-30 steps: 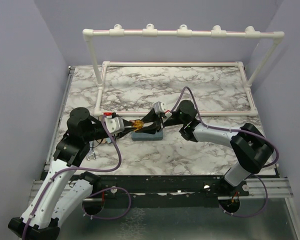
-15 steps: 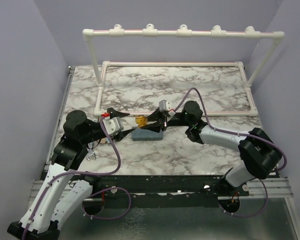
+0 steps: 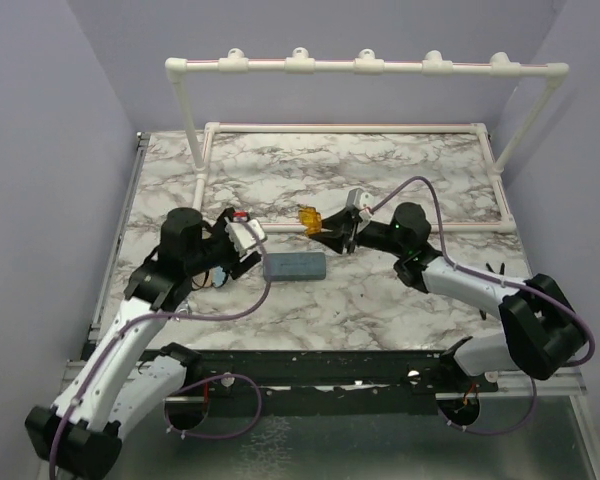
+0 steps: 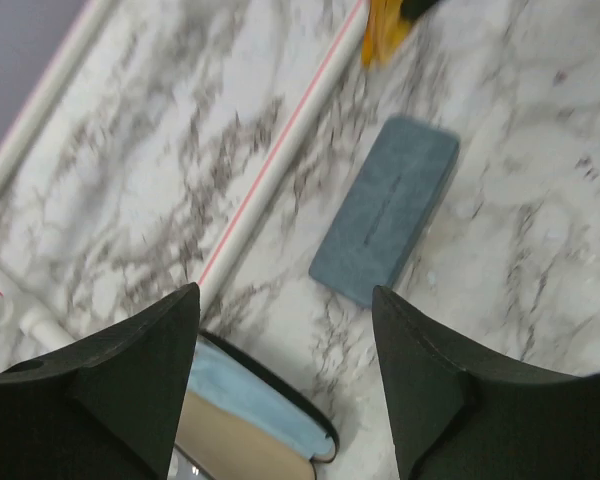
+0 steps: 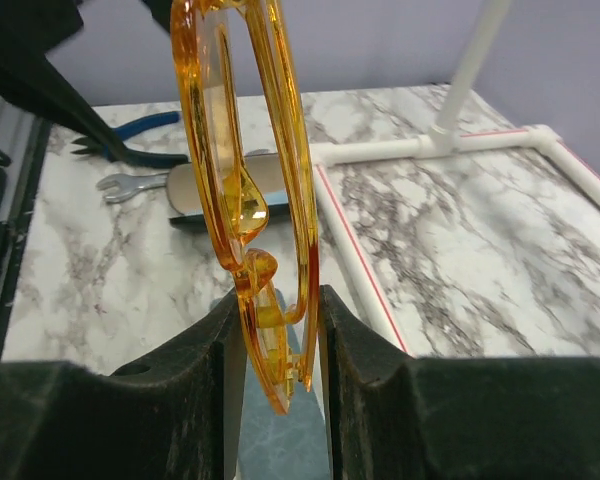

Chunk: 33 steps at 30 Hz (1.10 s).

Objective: Organize the sunglasses
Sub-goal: Fold the sunglasses at the center of the board, then move the sunglasses case at the center of the board.

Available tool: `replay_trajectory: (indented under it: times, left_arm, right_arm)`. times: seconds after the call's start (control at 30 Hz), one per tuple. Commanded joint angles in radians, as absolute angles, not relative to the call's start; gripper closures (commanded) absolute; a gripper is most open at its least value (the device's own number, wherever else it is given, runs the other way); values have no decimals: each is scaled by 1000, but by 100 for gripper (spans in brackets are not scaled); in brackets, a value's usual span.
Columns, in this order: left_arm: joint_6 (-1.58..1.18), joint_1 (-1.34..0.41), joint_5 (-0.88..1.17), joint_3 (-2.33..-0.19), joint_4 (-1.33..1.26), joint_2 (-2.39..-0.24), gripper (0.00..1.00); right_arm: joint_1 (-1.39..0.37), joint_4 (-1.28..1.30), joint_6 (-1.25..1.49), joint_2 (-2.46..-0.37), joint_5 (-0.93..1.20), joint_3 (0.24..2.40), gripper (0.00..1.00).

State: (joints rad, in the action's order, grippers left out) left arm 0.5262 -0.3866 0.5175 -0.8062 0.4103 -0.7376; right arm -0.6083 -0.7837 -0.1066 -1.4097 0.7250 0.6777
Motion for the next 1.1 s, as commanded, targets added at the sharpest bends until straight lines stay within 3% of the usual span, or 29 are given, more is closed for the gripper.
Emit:
replay_trajectory:
  times: [0.0,0.17,0.63,0.83,1.07]
  left_arm:
    - [815,-385,239,-765,599,-959,32]
    - [1013,-418,170,-762,611,-1132,33]
    - [962,-449,201,-788,447,-1455,40]
    - [993,-461,219,-782,335,-1544,51]
    - [1030,-610,176,-740,238,-1582,60]
  right_arm:
    - [-567,-699,-139,-1309,563,633,68]
    - [-542,-667,-165,-1199,411,556,68]
    - [-535,-468,-237,-875,288,468,66]
    - [-535,-332,-242,-752,259,491,66]
    - [-535,-229,-300,-663,241,519,66]
